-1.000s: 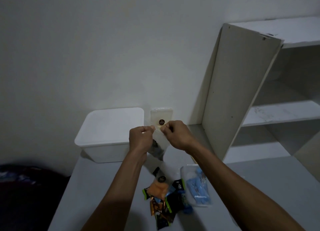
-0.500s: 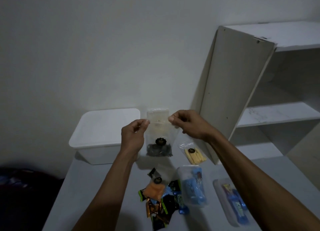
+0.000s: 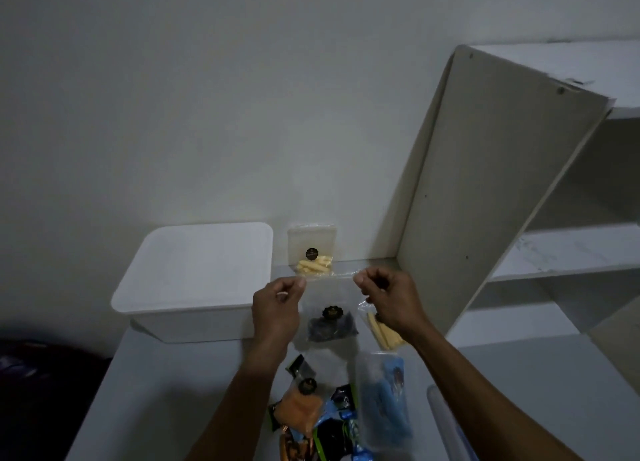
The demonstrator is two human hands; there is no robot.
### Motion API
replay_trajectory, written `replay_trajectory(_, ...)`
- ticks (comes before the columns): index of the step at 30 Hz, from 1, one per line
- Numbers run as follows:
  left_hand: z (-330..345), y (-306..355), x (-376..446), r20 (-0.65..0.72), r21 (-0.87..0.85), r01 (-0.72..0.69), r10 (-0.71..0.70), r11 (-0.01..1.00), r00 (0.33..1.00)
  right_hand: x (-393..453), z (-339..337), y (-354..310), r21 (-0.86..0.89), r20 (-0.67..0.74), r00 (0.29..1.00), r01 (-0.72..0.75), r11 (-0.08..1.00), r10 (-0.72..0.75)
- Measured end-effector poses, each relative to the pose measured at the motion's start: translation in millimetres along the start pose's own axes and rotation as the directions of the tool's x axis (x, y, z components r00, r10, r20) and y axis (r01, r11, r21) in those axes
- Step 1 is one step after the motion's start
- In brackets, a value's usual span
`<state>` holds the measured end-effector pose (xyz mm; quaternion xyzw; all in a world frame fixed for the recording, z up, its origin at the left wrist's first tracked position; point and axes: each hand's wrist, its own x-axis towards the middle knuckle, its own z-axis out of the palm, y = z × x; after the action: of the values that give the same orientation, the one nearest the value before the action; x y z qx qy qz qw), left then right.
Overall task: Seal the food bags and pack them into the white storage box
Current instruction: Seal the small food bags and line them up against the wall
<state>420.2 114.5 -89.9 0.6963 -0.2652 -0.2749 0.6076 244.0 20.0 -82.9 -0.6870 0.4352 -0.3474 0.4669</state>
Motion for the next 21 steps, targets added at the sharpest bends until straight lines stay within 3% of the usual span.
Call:
replay_trajectory(16,81,-55,144,-0.321,0.120,0.147,-0.102,0.982,0.942,163,56,100,0.054,0.006,0.988,-0.154,0.987,0.154)
replay_trajectory(21,94,-72,176,-0.328,0.179,0.173,-0.107,0.969,0.939,195,75,122,0.071,0.014,0.977,-0.212,0.975,0.211)
